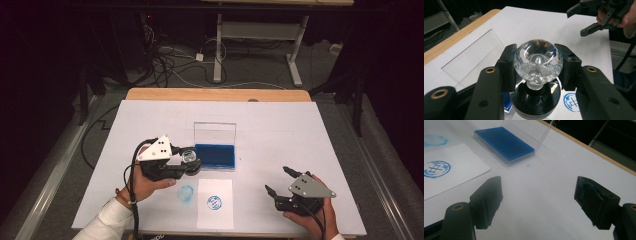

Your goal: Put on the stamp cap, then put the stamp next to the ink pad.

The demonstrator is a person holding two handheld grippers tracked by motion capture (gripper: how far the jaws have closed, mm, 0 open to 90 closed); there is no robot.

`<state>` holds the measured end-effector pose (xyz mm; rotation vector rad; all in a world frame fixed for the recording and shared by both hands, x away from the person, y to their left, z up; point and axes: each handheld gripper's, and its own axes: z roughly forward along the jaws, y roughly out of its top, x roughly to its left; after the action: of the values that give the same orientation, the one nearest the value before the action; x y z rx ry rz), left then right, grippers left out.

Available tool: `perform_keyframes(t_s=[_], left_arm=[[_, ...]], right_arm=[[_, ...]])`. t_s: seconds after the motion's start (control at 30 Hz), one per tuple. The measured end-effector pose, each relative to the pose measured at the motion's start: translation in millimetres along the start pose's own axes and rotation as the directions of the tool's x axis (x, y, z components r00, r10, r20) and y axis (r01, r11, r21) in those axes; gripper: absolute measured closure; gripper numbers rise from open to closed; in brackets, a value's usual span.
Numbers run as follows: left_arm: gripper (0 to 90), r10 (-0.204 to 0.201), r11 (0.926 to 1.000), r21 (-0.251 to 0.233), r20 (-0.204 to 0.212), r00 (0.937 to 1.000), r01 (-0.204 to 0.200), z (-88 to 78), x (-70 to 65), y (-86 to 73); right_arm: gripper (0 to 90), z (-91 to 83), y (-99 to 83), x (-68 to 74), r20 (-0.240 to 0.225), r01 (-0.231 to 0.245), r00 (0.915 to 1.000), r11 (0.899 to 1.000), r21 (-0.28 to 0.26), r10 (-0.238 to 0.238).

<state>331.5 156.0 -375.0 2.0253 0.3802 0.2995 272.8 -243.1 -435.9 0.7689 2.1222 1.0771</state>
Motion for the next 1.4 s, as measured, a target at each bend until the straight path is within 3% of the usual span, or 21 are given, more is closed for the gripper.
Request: perform_keyframes(t_s=[0.57,0.8,0.97,1.03,1.1,1.4], left_arm=[[54.2,-0.009,0.9997,0.023,-0.060,0.9981,0.010,-4.6,11.7,-3.1],[54.2,0.005,0.9990,0.044,-0.087,0.9962,-0.001,-2.0,18.0,0.0],[54.2,-0.014,0.9983,0.055,-0.105,0.9944,0.020,0.2,29.0,-2.2],[54.2,-0.011,0.9976,0.067,-0.133,0.9910,0.020,1.3,33.9,-2.5],[54.2,-0.029,0.9978,0.056,-0.126,0.9916,0.036,1.4,38.6,-3.4],[54.2,-0.052,0.9939,0.089,-0.158,0.9861,0.066,7.0,56.7,-9.6]], right_arm=[[23.0,2.6,0.3,3.2,-0.010,0.006,0.9999,1.000,0.010,-0.006],[23.0,4.3,-0.3,2.9,-0.015,0.007,0.9999,1.000,0.016,-0.007],[23.0,4.8,0.7,4.6,-0.017,0.016,0.9997,1.000,0.017,-0.015],[23.0,3.8,0.4,5.8,-0.020,0.020,0.9996,1.000,0.014,-0.019],[23.0,3.3,-1.0,5.8,-0.018,0.025,0.9995,0.999,0.021,-0.025],[23.0,4.5,-0.2,7.5,-0.024,0.027,0.9994,0.999,0.022,-0.027]])
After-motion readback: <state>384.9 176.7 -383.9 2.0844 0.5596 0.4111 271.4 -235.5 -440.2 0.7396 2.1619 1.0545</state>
